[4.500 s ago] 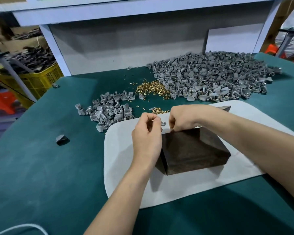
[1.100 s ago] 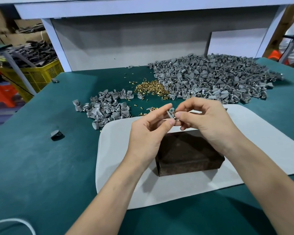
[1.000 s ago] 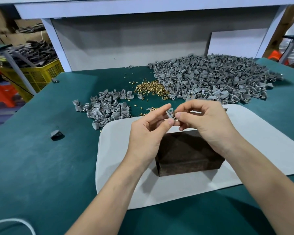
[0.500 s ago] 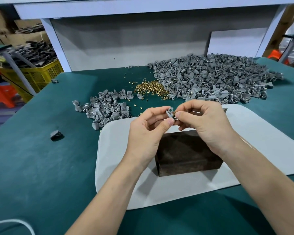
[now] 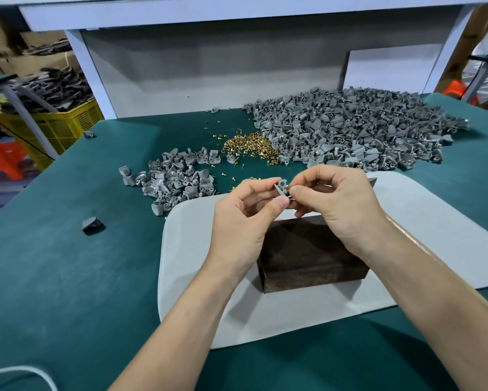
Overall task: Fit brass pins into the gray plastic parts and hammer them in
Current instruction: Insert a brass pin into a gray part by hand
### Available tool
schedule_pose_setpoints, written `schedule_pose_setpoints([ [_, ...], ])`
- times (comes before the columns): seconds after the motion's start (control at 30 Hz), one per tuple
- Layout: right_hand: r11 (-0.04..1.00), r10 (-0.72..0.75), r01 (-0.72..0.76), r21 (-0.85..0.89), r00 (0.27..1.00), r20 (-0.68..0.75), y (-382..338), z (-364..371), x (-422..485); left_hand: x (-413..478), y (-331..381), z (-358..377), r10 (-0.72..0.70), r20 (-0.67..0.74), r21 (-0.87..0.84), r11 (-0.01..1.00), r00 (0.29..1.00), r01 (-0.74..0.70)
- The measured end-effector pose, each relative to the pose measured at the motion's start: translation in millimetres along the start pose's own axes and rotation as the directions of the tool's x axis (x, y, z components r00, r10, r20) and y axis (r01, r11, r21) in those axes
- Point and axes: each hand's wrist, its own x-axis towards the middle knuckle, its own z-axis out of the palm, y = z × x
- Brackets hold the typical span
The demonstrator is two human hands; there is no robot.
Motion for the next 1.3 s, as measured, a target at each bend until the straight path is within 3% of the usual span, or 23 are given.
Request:
schedule_pose_setpoints([
  [0.33, 0.996, 0.050, -0.050, 0.067, 0.999, 0.011, 2.2, 0.2, 1.3, -0.8, 0.1, 0.1, 0.013, -0.010, 0.029, 0.999, 1.000, -0.012],
  [1.0, 0.993, 0.112, -0.115, 0.034, 0.990, 0.083, -0.5, -5.1, 2.1, -4.4, 1.3, 1.6, 0.025, -0.002, 0.087, 0.996, 1.000, -0.024],
  [1.3, 0.971, 0.151, -0.172, 0.167, 0.980, 0.130, -2.8, -8.9, 3.8, -4.8, 1.7, 3.7, 0.027, 0.005, 0.033, 0.999, 1.000, -0.027],
])
